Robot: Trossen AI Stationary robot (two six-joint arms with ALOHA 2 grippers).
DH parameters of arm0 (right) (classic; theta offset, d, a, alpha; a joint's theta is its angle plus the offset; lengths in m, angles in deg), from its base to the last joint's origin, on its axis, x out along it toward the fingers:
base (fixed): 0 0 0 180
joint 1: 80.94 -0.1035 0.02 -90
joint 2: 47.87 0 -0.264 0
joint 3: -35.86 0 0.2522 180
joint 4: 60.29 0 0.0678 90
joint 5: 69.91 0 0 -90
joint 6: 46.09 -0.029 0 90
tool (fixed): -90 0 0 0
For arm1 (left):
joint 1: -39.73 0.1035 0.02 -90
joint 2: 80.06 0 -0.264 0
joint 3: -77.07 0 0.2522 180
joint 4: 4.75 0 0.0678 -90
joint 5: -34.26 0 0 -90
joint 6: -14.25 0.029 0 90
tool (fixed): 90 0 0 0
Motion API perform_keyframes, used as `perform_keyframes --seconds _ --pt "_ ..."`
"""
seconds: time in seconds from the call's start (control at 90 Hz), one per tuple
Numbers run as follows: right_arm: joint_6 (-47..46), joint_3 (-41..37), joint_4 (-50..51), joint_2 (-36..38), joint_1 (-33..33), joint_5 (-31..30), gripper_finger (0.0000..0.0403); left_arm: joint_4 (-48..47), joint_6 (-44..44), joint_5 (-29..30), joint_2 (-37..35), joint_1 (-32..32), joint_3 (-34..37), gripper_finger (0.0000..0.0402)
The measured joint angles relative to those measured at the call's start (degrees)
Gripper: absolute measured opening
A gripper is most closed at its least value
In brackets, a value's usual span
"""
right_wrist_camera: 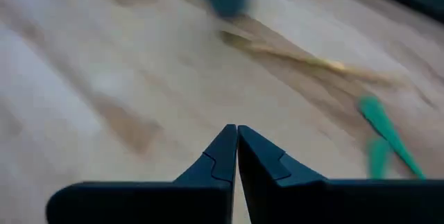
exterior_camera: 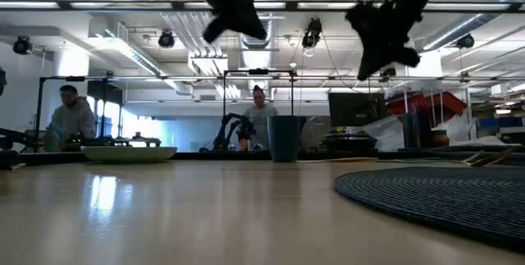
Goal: Set table place
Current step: Put the green fork on the black table napkin
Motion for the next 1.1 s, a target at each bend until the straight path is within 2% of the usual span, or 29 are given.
perform_keyframes --seconds 0.111,0.244,0.3,0.422,0.511,0.744,0.844,0.989,1.1 --pt "6.51 -0.04 1.17 -4.76 10.24 6.14 0.0000 0.48 5.53 -6.12 2.86 0.86 -0.33 0.0000" --pt "10.44 0.44 2.16 -10.61 17.16 7.52 0.0000 0.50 9.91 -8.92 5.23 0.86 -0.52 0.0000" --pt "10.85 0.92 2.30 -12.96 18.82 6.55 0.0000 0.40 11.03 -9.26 6.00 0.86 -0.52 0.0000" --pt "8.78 1.54 2.62 -18.21 20.54 -0.51 0.0000 0.37 11.29 -9.26 7.06 0.88 -0.52 0.0000" --pt "4.45 1.95 3.10 -21.82 21.09 -4.00 0.0000 0.14 12.00 -9.26 7.25 0.90 -0.52 0.0000" --pt "0.56 1.92 9.11 -28.64 20.86 -4.27 0.0000 -0.39 14.09 -9.26 7.07 0.90 -0.52 0.0000" --pt "0.48 1.16 12.08 -28.46 19.00 -3.39 0.0000 -0.89 14.09 -9.26 7.05 0.89 -0.52 0.0000" --pt "-2.36 -1.15 12.53 -25.52 13.09 -1.80 0.0000 -1.59 14.92 -9.22 7.01 0.90 -0.52 0.0000" --pt "-3.74 -3.33 11.73 -23.52 8.73 2.79 0.0000 -2.65 15.35 -9.22 6.98 0.90 -0.52 0.0000"
